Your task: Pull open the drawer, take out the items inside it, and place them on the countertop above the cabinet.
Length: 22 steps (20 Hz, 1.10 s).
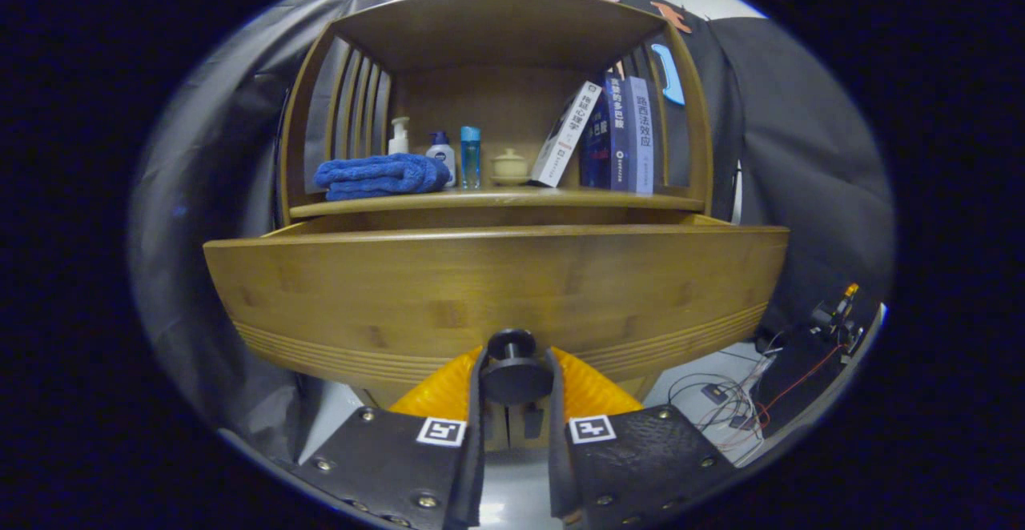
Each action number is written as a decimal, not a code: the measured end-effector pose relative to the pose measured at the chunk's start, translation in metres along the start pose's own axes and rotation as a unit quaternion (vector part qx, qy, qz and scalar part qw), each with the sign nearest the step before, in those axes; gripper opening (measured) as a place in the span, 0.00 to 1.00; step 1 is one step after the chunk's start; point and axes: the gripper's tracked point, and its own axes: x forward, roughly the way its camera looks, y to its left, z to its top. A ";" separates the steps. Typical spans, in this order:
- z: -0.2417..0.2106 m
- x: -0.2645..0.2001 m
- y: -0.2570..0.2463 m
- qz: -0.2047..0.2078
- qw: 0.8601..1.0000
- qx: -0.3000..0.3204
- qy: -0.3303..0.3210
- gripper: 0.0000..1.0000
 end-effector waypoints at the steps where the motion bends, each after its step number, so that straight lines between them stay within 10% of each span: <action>1: 0.003 -0.006 -0.002 0.000 1.000 0.003 -0.011 0.33; 14: -0.021 -0.070 -0.015 -0.011 1.000 0.002 0.021 0.33; 22: 0.043 -0.107 -0.022 -0.029 0.999 0.009 -0.037 0.68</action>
